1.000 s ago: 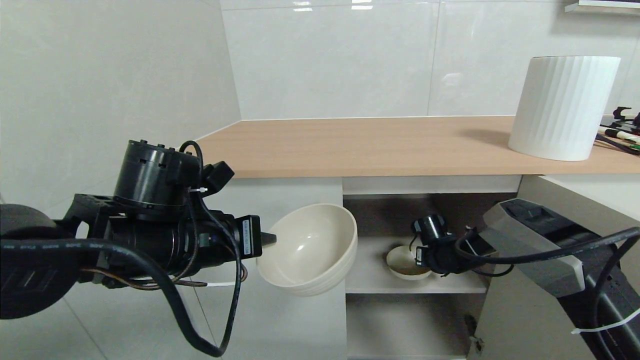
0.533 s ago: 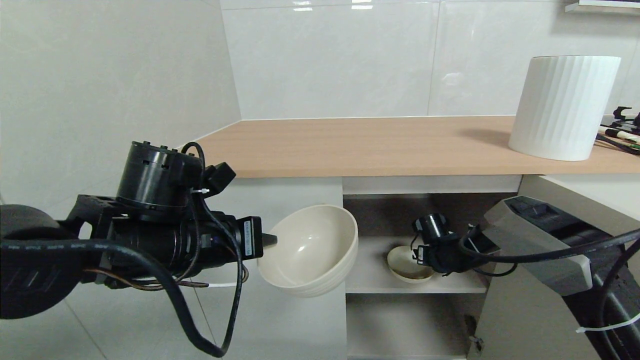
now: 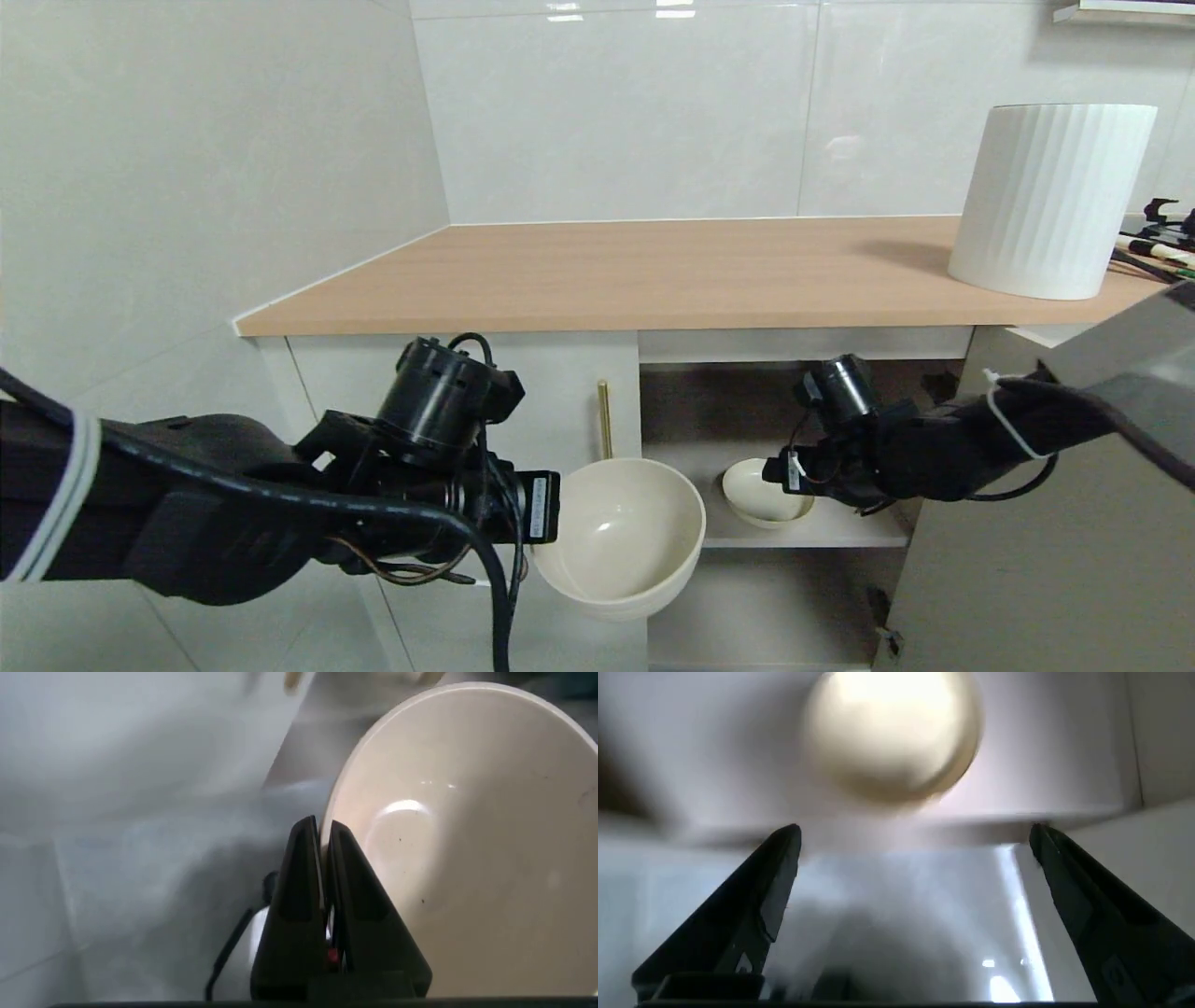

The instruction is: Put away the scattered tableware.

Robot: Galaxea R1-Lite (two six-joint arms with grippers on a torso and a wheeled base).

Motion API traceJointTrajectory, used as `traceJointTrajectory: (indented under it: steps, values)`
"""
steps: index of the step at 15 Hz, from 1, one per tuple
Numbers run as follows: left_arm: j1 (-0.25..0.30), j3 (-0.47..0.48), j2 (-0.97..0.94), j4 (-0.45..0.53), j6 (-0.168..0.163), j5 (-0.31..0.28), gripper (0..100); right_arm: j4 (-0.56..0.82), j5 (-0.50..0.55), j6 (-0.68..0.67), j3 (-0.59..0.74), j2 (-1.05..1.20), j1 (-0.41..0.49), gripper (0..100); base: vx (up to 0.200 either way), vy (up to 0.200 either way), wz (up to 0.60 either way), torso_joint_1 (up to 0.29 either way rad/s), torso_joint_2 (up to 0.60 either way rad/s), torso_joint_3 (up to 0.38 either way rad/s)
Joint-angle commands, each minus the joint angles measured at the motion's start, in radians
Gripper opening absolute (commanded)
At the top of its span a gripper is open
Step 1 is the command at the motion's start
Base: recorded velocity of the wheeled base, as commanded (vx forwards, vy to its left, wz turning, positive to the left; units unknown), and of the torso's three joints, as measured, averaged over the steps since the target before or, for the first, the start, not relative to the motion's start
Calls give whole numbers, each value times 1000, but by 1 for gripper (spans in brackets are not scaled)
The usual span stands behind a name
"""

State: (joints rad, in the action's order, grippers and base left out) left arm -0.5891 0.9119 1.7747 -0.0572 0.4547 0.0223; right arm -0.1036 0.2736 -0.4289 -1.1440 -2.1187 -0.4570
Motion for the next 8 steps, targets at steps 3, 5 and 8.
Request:
traceJointTrajectory:
  steps: [3, 5, 8]
  values:
    - [-61, 5, 137, -1, 1, 103, 0, 174, -125, -2, 70, 352, -144, 100, 0, 0, 0, 0, 0, 0]
    - [-72, 2, 134, -1, -1, 114, 0, 191, -137, 4, 106, 391, -210, 100, 0, 0, 0, 0, 0, 0]
    - [-87, -4, 109, -1, -1, 114, 0, 190, -137, 6, 124, 352, -290, 100, 0, 0, 0, 0, 0, 0]
